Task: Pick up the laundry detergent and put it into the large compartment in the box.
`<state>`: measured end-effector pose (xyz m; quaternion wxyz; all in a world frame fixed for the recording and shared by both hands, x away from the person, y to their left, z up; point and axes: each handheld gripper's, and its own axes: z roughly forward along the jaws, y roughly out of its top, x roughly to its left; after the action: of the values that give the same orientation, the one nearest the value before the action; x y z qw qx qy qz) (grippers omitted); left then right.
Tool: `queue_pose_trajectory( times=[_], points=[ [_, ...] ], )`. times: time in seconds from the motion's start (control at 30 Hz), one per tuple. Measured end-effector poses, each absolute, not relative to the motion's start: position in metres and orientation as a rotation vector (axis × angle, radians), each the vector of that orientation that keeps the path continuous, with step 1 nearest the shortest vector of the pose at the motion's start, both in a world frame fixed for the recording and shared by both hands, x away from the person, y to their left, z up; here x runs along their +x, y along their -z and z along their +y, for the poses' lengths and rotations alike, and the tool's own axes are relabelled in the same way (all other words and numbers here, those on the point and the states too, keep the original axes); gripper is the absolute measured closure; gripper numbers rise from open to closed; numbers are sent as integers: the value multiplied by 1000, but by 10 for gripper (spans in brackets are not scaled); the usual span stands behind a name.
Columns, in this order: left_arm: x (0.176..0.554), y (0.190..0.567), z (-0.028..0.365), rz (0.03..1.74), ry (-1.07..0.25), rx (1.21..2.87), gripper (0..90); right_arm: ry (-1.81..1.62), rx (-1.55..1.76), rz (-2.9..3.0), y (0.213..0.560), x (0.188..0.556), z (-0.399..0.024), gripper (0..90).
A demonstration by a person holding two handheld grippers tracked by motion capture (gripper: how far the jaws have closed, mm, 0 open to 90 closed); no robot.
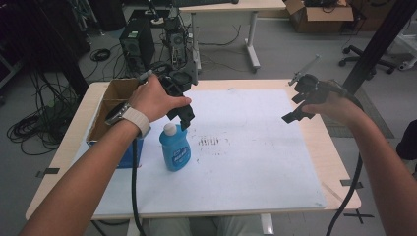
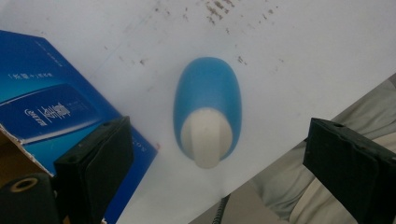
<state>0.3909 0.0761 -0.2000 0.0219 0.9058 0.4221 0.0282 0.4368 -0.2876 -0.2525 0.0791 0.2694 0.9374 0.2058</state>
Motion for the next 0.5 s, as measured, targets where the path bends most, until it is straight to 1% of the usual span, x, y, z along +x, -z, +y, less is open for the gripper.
queue_pose_trajectory(
  times=[0.5],
  points=[
    [391,213,84,1299,-52,2777,87,-599,806,2814,255,440,-283,100]
  ],
)
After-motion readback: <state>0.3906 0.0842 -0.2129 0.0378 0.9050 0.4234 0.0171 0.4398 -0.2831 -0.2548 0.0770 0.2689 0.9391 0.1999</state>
